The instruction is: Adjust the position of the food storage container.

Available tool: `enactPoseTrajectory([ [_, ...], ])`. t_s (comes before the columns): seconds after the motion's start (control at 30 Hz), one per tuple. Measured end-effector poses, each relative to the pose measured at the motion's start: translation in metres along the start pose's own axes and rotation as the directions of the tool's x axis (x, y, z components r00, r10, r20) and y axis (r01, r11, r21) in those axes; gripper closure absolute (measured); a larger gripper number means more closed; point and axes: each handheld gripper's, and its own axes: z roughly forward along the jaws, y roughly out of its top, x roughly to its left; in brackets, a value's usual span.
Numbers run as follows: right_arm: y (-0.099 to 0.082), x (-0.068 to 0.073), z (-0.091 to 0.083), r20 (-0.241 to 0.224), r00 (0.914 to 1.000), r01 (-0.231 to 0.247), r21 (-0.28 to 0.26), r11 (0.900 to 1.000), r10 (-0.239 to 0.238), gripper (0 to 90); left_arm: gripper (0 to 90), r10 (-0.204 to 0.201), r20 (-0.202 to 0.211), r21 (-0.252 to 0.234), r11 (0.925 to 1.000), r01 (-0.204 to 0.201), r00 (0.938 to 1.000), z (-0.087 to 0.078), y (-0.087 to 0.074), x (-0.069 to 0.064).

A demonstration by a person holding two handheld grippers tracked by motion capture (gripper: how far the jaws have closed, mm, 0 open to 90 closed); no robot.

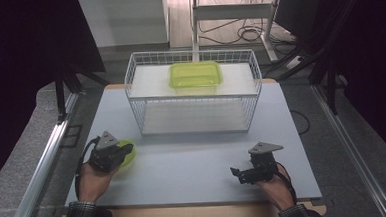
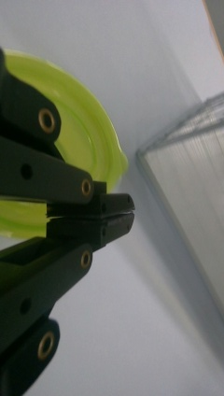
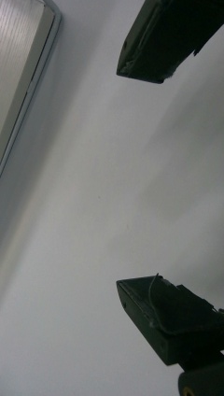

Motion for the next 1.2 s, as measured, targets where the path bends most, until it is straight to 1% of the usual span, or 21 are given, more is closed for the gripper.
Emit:
enactPoseTrajectory([
  [0.07, 0.000, 0.000, 0.001, -0.001, 1.0000, 0.001, -0.001, 1.0000, -0.001, 1.1, 90.0, -0.022, -0.016, -0.008, 0.9997, 0.022, 0.9996, -0.002, -0.004, 0.007],
  [0.13, 0.000, 0.000, 0.001, -0.002, 1.0000, 0.000, 0.000, 1.0000, 0.000, 1.1, 90.0, -0.040, -0.043, -0.023, 0.9990, 0.039, 0.9983, -0.005, -0.008, 0.014],
  [0.17, -0.001, 0.000, 0.001, -0.002, 1.0000, -0.001, 0.001, 1.0000, 0.001, 1.2, 90.0, -0.051, -0.052, -0.034, 0.9982, 0.049, 0.9974, -0.006, -0.010, 0.018],
  [0.23, -0.001, -0.001, 0.002, -0.002, 1.0000, -0.001, 0.001, 1.0000, 0.001, 1.2, 90.0, -0.088, -0.068, -0.046, 0.9953, 0.085, 0.9938, -0.008, -0.016, 0.027],
  [0.33, -0.002, 0.000, 0.002, -0.004, 1.0000, 0.001, 0.002, 1.0000, -0.001, 1.3, 90.0, -0.110, -0.101, -0.047, 0.9933, 0.105, 0.9888, -0.010, -0.022, 0.035],
  [0.37, -0.002, 0.000, 0.002, -0.004, 1.0000, 0.001, 0.002, 1.0000, -0.001, 1.3, 90.0, -0.110, -0.101, -0.047, 0.9933, 0.105, 0.9888, -0.010, -0.022, 0.035],
  [0.4, -0.002, 0.000, 0.003, -0.006, 1.0000, 0.001, 0.007, 1.0000, -0.001, 1.5, 90.0, -0.127, -0.117, -0.053, 0.9912, 0.121, 0.9850, -0.013, -0.026, 0.041],
  [0.5, -0.002, 0.000, 0.004, -0.005, 1.0000, 0.004, 0.020, 0.9998, -0.004, 1.8, 90.0, -0.154, -0.150, -0.063, 0.9872, 0.146, 0.9766, -0.018, -0.034, 0.051],
  [0.53, -0.003, 0.000, 0.005, -0.005, 1.0000, 0.001, 0.030, 0.9995, 0.000, 2.1, 90.0, -0.154, -0.150, -0.063, 0.9872, 0.146, 0.9766, -0.018, -0.034, 0.051],
  [0.57, -0.003, 0.000, 0.006, -0.009, 1.0000, 0.002, 0.038, 0.9993, -0.001, 2.3, 90.0, -0.174, -0.163, -0.067, 0.9840, 0.165, 0.9711, -0.020, -0.039, 0.056],
  [0.63, -0.003, 0.000, 0.007, -0.015, 0.9999, 0.000, 0.041, 0.9991, 0.001, 2.5, 90.0, -0.185, -0.181, -0.065, 0.9822, 0.176, 0.9658, -0.019, -0.045, 0.060],
  [0.77, -0.003, 0.001, 0.007, -0.018, 0.9998, -0.001, 0.044, 0.9990, 0.002, 2.5, 90.0, -0.205, -0.198, -0.063, 0.9785, 0.197, 0.9585, -0.015, -0.051, 0.067],
  [0.83, -0.003, 0.001, 0.008, -0.017, 0.9999, -0.002, 0.048, 0.9988, 0.003, 2.5, 90.0, -0.218, -0.188, -0.066, 0.9757, 0.209, 0.9578, -0.012, -0.052, 0.069],
  [0.9, -0.004, 0.001, 0.008, -0.017, 0.9998, -0.004, 0.048, 0.9988, 0.005, 2.5, 90.0, -0.219, -0.186, -0.065, 0.9754, 0.211, 0.9578, -0.011, -0.053, 0.069],
  [1.0, -0.004, 0.000, 0.008, -0.009, 0.9999, -0.009, 0.057, 0.9983, 0.009, 2.8, 90.0, -0.210, -0.182, -0.045, 0.9778, 0.205, 0.9607, -0.005, -0.053, 0.067],
  [1.07, -0.004, 0.000, 0.008, -0.009, 0.9999, -0.013, 0.058, 0.9982, 0.013, 2.9, 90.0, -0.196, -0.187, -0.035, 0.9805, 0.193, 0.9625, -0.003, -0.052, 0.064],
  [1.1, -0.004, 0.000, 0.008, -0.009, 0.9999, -0.013, 0.058, 0.9982, 0.013, 2.9, 90.0, -0.196, -0.187, -0.035, 0.9805, 0.193, 0.9625, -0.003, -0.052, 0.064],
  [1.2, -0.004, 0.000, 0.008, -0.008, 0.9999, -0.011, 0.059, 0.9982, 0.011, 3.0, 90.0, -0.180, -0.179, -0.022, 0.9836, 0.179, 0.9672, 0.001, -0.049, 0.058],
])
